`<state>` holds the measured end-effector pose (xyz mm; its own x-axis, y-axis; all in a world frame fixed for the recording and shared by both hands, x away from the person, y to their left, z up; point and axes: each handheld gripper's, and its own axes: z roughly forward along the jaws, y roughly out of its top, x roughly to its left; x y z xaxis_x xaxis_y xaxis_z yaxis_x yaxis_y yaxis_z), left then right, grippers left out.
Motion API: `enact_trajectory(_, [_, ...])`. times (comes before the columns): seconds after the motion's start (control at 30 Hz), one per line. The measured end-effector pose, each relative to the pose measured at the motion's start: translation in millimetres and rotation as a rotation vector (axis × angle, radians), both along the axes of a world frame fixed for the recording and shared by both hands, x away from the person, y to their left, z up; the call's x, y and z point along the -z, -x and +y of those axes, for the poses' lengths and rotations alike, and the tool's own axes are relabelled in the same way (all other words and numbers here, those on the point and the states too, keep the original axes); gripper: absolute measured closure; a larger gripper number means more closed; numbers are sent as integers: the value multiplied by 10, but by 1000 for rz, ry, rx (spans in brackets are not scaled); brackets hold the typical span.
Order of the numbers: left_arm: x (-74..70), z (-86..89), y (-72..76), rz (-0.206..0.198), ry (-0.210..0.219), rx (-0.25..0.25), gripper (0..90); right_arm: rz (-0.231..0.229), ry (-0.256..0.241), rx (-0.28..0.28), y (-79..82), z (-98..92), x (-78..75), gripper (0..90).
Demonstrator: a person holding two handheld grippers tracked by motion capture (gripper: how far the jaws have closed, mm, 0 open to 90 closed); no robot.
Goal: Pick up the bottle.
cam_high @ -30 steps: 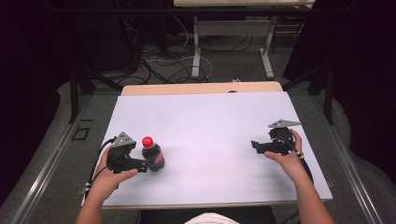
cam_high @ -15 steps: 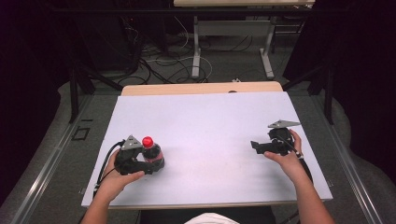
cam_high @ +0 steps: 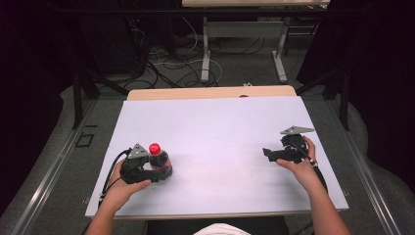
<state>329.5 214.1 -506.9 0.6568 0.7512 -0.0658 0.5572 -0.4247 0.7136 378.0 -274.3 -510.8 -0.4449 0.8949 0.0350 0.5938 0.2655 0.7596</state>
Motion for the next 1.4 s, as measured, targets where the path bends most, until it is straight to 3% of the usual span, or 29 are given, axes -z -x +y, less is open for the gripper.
enact_trajectory(0.37, [16, 2, 35, -38, -14, 11, 295, 0, 7, -9, -11, 3, 22, 65])
enact_trajectory(0.53, [35, -4, 48, -51, 5, -1, 298, -5, 9, -12, -15, -4, 28, 65])
enact_trajectory(0.63, [22, 4, 56, -48, -13, 6, 299, -2, 7, -10, -14, 0, 29, 65])
enact_trajectory(1.17, [-28, -31, 60, -64, 4, -2, 302, -5, 4, -13, -17, 5, 31, 67])
enact_trajectory(1.4, [-82, -60, 29, -54, 4, -5, 303, -7, -2, -13, -10, 29, 10, 71])
